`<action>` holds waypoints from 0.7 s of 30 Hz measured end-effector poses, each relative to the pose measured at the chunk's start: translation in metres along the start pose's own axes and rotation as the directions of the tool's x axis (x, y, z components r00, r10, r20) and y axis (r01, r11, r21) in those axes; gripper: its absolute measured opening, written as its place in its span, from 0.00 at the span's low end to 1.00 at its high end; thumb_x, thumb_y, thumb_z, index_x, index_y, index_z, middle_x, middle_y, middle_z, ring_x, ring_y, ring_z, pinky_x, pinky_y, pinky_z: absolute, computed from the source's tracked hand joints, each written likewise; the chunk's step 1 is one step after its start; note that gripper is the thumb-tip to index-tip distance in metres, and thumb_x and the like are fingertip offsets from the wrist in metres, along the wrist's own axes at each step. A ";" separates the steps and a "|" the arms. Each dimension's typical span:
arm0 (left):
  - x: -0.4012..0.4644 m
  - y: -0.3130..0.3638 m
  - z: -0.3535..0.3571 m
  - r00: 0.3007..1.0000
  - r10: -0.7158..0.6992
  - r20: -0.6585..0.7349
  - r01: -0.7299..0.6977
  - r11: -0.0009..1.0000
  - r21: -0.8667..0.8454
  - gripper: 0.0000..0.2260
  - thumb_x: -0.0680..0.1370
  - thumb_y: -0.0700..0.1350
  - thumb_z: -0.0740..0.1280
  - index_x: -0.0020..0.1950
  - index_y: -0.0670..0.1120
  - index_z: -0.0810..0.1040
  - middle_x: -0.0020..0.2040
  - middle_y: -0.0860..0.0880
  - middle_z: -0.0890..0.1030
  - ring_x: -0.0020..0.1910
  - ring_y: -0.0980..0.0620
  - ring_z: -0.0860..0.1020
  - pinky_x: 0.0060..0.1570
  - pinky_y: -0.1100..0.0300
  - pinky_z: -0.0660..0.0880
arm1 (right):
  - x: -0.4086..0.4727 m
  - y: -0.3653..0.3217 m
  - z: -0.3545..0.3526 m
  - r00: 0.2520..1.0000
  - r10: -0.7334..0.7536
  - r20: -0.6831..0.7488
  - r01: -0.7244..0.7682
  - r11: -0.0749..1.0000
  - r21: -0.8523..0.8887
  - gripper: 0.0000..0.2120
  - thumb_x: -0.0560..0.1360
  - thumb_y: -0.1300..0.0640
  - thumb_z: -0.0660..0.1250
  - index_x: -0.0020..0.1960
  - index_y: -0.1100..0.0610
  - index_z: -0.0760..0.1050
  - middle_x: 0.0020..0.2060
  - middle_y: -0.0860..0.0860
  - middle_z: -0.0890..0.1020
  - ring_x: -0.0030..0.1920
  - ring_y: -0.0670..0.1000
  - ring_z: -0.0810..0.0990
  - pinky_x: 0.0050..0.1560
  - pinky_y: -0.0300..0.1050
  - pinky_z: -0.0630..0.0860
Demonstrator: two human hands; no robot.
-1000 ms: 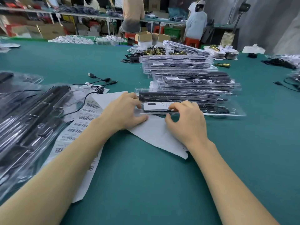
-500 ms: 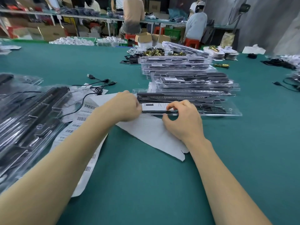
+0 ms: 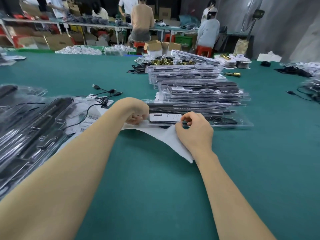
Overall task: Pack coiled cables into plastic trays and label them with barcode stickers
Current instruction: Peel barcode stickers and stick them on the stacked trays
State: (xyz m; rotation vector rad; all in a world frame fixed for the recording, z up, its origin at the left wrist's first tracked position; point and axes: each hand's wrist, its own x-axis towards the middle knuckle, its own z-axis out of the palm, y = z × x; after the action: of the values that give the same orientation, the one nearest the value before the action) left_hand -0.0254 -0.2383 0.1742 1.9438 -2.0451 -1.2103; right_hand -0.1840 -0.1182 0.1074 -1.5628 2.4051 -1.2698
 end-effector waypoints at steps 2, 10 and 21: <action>-0.002 -0.003 0.001 0.999 0.007 0.031 -0.004 0.994 -0.107 0.15 0.79 0.34 0.60 0.65 0.43 0.69 0.40 0.46 0.74 0.30 0.53 0.72 0.27 0.63 0.74 | -0.001 0.000 -0.001 0.999 0.010 -0.048 -0.009 1.000 0.030 0.04 0.74 0.53 0.68 0.48 0.51 0.79 0.46 0.46 0.79 0.47 0.49 0.78 0.47 0.43 0.71; -0.002 -0.019 0.015 0.966 0.159 -0.206 -0.231 0.889 -0.395 0.07 0.78 0.33 0.67 0.45 0.43 0.72 0.33 0.45 0.83 0.38 0.47 0.82 0.50 0.52 0.81 | -0.001 -0.002 -0.008 0.984 0.150 -0.095 -0.117 0.950 0.288 0.07 0.74 0.53 0.68 0.38 0.50 0.80 0.38 0.44 0.82 0.42 0.45 0.78 0.42 0.39 0.71; 0.007 -0.028 0.030 0.920 0.108 -0.377 -0.262 0.885 -0.384 0.08 0.70 0.35 0.64 0.45 0.47 0.75 0.31 0.48 0.84 0.32 0.49 0.81 0.44 0.56 0.82 | 0.004 0.000 -0.014 0.909 0.406 -0.096 -0.320 0.825 0.465 0.09 0.73 0.50 0.67 0.37 0.52 0.83 0.35 0.43 0.84 0.40 0.46 0.82 0.39 0.38 0.74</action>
State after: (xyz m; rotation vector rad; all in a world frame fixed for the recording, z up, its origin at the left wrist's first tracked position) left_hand -0.0200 -0.2266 0.1344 1.5740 -1.5826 -1.0675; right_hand -0.1915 -0.1128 0.1180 -0.8415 2.1438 -1.7691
